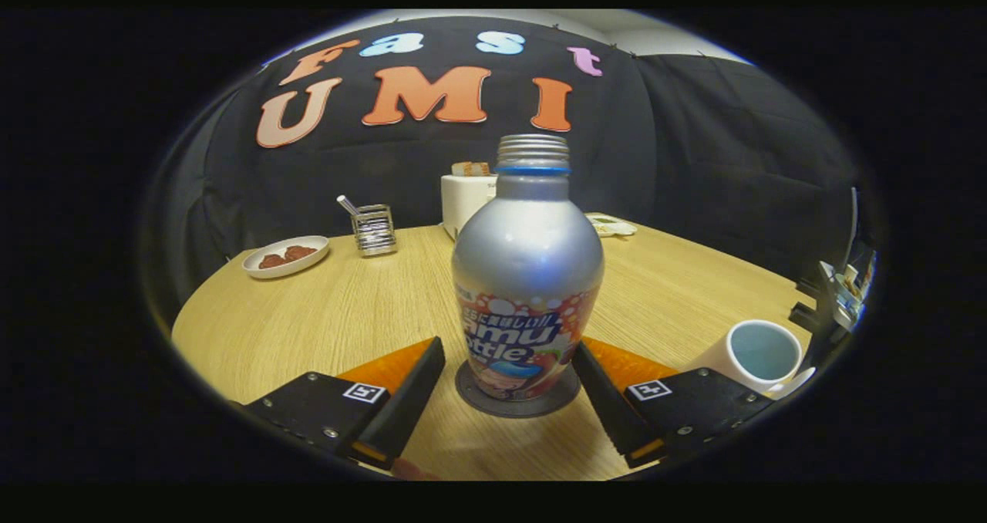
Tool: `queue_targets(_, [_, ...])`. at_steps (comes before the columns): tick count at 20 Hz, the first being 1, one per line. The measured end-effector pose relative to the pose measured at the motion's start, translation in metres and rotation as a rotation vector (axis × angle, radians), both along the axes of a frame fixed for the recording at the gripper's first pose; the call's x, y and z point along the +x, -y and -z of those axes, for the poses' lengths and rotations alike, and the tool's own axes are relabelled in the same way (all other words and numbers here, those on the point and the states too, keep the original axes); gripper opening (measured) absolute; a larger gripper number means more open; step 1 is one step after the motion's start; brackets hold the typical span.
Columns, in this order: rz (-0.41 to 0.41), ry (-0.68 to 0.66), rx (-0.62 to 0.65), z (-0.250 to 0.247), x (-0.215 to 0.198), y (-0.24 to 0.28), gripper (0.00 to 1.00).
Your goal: Take the bottle from table, then pour the juice into the cup, finally place the bottle on the coaster
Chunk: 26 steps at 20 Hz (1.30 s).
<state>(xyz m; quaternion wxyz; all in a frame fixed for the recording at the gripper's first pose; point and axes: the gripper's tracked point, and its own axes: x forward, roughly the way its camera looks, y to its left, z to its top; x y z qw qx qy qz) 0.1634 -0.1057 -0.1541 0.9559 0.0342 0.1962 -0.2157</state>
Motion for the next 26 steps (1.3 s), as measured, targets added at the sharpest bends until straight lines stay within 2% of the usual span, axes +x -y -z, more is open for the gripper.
queue_targets(8, [-0.008,0.065,-0.007,-0.039,-0.04,-0.022,0.98])
queue_targets(10, [-0.035,0.095,-0.005,-0.055,-0.052,-0.038,0.98])
queue_targets(15, [-0.178,0.216,0.017,-0.108,-0.076,-0.093,0.98])
queue_targets(20, [-0.339,0.275,0.024,-0.127,-0.094,-0.149,0.98])
queue_targets(23, [-0.394,0.306,0.066,-0.125,-0.096,-0.17,0.98])
queue_targets(26, [-0.403,0.29,0.073,-0.116,-0.095,-0.174,0.98])
